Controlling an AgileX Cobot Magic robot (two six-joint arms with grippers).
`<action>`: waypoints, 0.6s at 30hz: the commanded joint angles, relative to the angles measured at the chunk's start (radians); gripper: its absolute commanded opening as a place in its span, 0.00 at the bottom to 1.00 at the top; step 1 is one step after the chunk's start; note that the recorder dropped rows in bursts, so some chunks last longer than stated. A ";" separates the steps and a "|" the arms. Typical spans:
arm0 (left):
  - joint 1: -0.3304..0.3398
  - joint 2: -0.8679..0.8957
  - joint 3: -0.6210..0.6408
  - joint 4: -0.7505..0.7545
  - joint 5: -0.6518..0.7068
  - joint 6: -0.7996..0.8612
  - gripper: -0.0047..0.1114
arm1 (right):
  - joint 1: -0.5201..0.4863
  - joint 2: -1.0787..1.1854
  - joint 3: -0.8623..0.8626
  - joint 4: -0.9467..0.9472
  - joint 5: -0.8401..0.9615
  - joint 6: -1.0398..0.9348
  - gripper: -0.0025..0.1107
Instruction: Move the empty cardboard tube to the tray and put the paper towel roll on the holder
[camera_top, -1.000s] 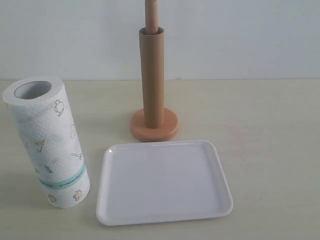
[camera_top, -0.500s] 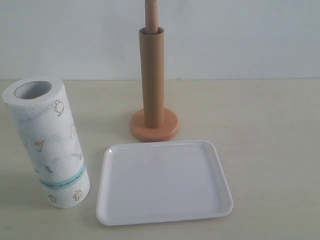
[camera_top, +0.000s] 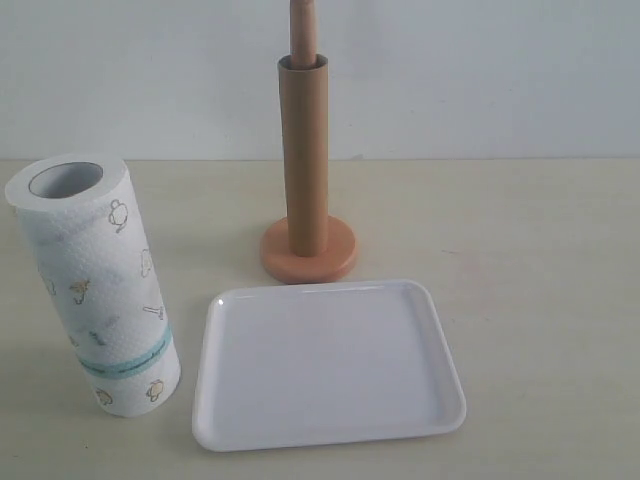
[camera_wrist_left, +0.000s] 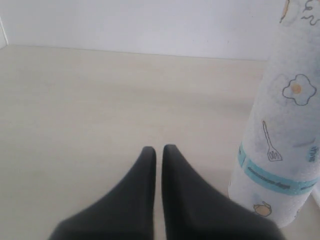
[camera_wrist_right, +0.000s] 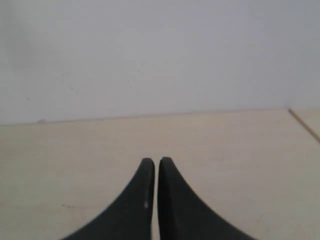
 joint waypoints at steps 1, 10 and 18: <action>0.002 -0.003 0.004 -0.011 -0.005 0.001 0.08 | 0.046 0.174 -0.007 -0.044 -0.107 0.065 0.05; 0.002 -0.003 0.004 -0.011 -0.005 0.001 0.08 | 0.299 0.545 -0.052 -0.490 -0.658 0.114 0.05; 0.002 -0.003 0.004 -0.011 -0.005 0.001 0.08 | 0.417 0.738 -0.194 -0.496 -0.683 0.178 0.22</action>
